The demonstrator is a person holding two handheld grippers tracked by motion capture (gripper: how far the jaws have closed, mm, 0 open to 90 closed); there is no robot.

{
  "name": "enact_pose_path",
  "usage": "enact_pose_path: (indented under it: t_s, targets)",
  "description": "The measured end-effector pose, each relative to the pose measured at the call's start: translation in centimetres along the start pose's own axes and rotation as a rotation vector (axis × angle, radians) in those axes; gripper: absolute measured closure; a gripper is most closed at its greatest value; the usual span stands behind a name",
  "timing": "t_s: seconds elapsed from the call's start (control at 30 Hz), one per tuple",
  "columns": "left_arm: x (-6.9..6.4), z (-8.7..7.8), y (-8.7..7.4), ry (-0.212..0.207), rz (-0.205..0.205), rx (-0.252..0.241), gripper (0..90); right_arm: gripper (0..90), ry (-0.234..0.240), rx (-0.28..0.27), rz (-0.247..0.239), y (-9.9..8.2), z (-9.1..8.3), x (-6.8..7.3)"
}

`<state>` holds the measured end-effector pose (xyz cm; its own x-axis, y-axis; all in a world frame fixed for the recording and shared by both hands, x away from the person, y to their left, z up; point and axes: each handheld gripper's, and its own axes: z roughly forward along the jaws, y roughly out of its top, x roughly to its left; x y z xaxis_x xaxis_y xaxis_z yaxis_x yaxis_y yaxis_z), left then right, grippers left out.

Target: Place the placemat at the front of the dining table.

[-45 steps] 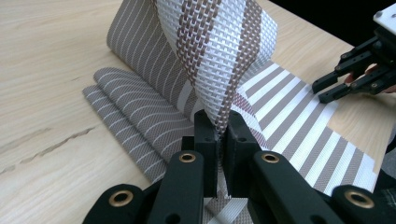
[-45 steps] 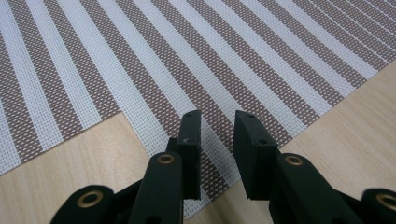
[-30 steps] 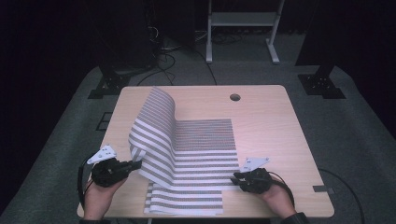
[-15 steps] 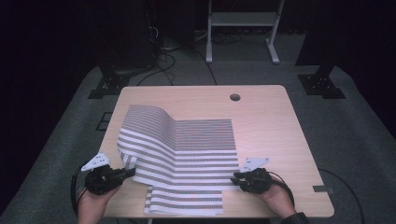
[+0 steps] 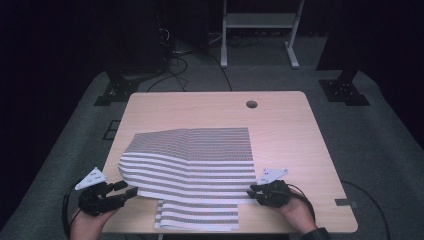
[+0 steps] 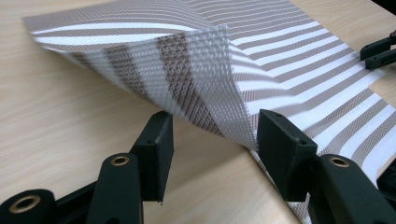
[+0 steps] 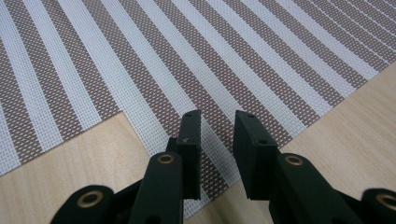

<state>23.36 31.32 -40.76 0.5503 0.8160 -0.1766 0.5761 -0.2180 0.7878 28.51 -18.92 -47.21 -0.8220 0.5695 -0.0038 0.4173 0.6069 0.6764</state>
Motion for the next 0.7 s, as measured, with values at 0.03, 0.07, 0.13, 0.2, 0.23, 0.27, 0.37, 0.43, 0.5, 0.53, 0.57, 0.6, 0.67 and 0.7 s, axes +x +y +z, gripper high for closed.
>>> enact_pose_path:
  t_s: [0.03,0.07,0.13,0.2,0.23,0.27,0.37,0.43,0.5,0.53,0.57,0.6,0.67,0.7]
  targets:
    - [-0.1,-0.5,0.0,0.011,0.006,-0.006,46.2,71.7,0.001,0.0,0.0,0.0,0.0,0.0]
    - [-0.1,-0.9,0.0,0.029,0.01,-0.017,46.4,71.7,0.0,0.0,0.0,0.0,0.0,0.0]
    - [0.0,-1.7,0.1,0.041,0.009,-0.033,46.4,71.7,0.0,0.001,0.001,0.0,0.0,0.0]
    - [0.2,-2.3,0.2,0.057,0.009,-0.053,47.6,71.7,-0.001,0.002,0.002,0.0,0.0,0.0]
    - [0.3,-2.4,0.1,0.062,0.011,-0.06,48.8,71.7,-0.001,0.002,0.002,0.0,0.0,0.0]
    - [0.4,-2.3,0.0,0.066,0.013,-0.062,51.0,71.7,-0.001,0.002,0.002,0.0,0.0,0.0]
    - [0.7,-1.2,-0.6,0.097,0.03,-0.021,61.7,71.7,0.0,0.004,0.001,0.1,0.0,0.0]
    - [1.1,-0.2,-1.0,0.108,0.034,0.017,72.0,71.7,0.0,0.004,0.001,0.1,0.0,0.0]
    - [1.5,0.8,-1.3,0.1,0.032,0.058,80.2,71.8,-0.002,0.006,-0.001,0.1,0.0,0.0]
    - [1.5,1.1,-1.4,0.097,0.037,0.074,81.2,71.9,-0.002,0.007,0.0,0.1,0.0,0.0]
    - [1.5,1.5,-1.5,0.1,0.052,0.103,81.9,72.0,-0.002,0.008,-0.001,0.1,0.0,0.0]
    - [1.6,1.8,-1.7,0.101,0.056,0.12,83.3,73.1,-0.002,0.011,-0.003,0.2,0.0,0.0]
    - [1.6,2.5,-2.1,0.099,0.063,0.153,83.6,76.8,-0.026,0.018,-0.018,0.3,-0.1,0.0]
    - [1.6,2.7,-2.2,0.105,0.064,0.166,83.7,79.8,-0.046,0.019,-0.015,0.3,-0.1,0.0]
